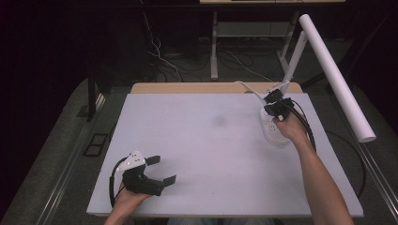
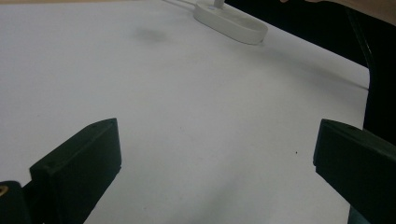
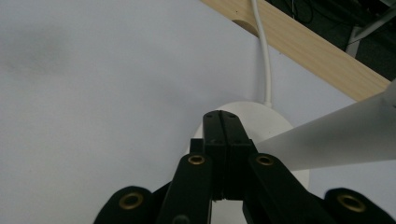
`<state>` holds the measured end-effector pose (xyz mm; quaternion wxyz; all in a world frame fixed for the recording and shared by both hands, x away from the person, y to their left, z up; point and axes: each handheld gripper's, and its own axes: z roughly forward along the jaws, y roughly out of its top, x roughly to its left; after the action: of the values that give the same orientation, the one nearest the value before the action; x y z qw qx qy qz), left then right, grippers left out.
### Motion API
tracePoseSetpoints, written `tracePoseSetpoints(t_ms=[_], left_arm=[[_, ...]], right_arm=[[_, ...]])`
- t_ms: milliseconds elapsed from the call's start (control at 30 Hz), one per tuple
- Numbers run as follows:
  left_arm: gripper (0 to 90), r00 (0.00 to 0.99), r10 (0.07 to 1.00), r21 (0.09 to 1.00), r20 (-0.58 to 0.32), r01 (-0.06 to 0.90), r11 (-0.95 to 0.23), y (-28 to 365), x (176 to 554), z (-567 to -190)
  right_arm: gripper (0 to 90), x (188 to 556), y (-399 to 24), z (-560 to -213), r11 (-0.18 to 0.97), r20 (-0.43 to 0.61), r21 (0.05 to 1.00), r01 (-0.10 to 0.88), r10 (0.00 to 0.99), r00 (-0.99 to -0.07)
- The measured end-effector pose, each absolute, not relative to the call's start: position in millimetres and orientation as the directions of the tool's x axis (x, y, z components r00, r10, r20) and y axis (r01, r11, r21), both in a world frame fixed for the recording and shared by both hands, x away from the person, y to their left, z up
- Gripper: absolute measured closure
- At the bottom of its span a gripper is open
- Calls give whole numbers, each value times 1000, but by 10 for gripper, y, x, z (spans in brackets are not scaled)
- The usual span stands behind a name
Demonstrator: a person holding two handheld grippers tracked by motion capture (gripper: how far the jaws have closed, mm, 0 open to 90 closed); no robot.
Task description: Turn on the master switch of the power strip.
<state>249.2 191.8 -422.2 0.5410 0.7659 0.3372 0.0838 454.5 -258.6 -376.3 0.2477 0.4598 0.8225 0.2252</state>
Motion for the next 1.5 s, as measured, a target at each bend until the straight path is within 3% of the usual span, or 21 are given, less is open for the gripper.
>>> tracePoseSetpoints(t_ms=[633,833,900,967,1067,1100,1167,1233,1267,1500], left_arm=[[0,756,610,885,-238,428,-185,1919,2492,-4226],[0,756,610,885,-238,427,-183,1922,2493,-4224],[0,755,610,885,-239,428,-183,1919,2493,-4225],[0,756,610,885,-240,428,-183,1917,2492,-4224],[0,755,610,885,-241,429,-181,1913,2491,-4224],[0,755,610,885,-242,429,-180,1912,2491,-4224],[0,754,611,885,-242,429,-179,1912,2490,-4224],[0,754,611,886,-241,428,-180,1911,2490,-4223],[0,754,611,885,-241,429,-179,1910,2490,-4224],[0,752,612,885,-244,431,-177,1909,2492,-4224]], right_arm=[[887,4136,-2549,-3573,440,-114,693,572,850,-515],[690,4000,-2610,-3523,378,-8,731,568,837,-547],[547,3916,-2641,-3506,343,39,749,568,832,-554],[501,3895,-2652,-3502,334,50,751,570,831,-554],[280,3787,-2711,-3503,292,107,763,577,823,-558],[280,3787,-2711,-3503,292,107,763,577,823,-558],[136,3719,-2736,-3517,276,140,764,583,811,-568],[86,3660,-2758,-3530,276,150,765,581,802,-578],[0,3616,-2769,-3541,273,162,763,586,797,-582],[0,3347,-2864,-3619,262,170,775,575,790,-589]])
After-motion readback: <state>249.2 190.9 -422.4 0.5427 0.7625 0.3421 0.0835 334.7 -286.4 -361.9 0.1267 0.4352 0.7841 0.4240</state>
